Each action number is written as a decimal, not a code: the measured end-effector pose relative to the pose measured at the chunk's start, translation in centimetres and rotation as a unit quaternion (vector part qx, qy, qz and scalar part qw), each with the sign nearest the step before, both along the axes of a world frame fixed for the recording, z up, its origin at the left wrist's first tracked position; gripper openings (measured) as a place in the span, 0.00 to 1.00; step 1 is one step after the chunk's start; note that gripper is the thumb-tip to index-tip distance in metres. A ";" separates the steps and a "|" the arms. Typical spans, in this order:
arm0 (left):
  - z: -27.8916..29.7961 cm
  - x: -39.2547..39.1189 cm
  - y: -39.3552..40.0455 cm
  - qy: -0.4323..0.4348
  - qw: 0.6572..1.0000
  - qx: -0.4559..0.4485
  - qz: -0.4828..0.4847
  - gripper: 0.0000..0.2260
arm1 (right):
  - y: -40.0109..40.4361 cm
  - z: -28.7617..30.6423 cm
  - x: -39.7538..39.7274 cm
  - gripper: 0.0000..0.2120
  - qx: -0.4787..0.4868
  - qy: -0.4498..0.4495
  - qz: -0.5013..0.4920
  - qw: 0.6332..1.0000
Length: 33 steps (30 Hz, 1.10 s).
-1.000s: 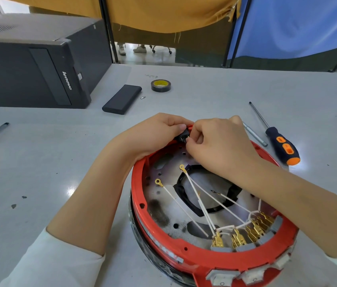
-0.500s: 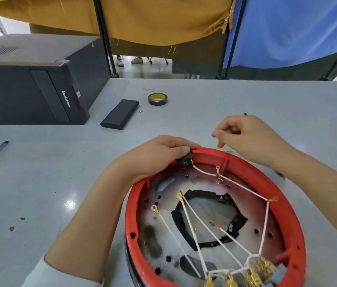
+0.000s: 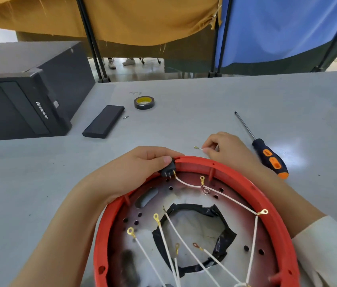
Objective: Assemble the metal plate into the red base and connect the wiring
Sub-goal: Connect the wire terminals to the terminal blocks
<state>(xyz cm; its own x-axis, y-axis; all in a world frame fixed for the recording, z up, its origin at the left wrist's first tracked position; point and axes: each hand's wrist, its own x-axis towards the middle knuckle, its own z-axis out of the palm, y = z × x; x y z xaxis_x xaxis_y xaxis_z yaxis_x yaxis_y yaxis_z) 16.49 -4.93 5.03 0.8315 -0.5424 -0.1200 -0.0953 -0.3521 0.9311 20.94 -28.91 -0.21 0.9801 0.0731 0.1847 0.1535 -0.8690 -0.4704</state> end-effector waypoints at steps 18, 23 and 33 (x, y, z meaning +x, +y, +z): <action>0.1 -0.4 0.1 -0.004 1.000 0.028 0.007 0.15 | -1.1 2.0 -1.6 0.06 0.042 0.088 0.087 0.992; 0.0 -0.3 0.2 -0.007 1.000 0.021 0.008 0.15 | -0.5 0.6 -0.8 0.06 -0.026 0.112 0.080 0.990; -0.1 0.1 -0.1 -0.021 0.999 0.026 0.030 0.14 | -0.2 3.2 -1.2 0.09 0.131 0.000 0.061 0.990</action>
<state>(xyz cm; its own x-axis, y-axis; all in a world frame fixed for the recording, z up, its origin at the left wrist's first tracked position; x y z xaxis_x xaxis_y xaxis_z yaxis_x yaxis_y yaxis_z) 16.63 -4.98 4.89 0.8668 -0.4861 -0.1113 -0.1115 -0.4065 0.9068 19.74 -29.08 2.97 0.9671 0.1395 0.2127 0.2489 -0.6922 -0.6774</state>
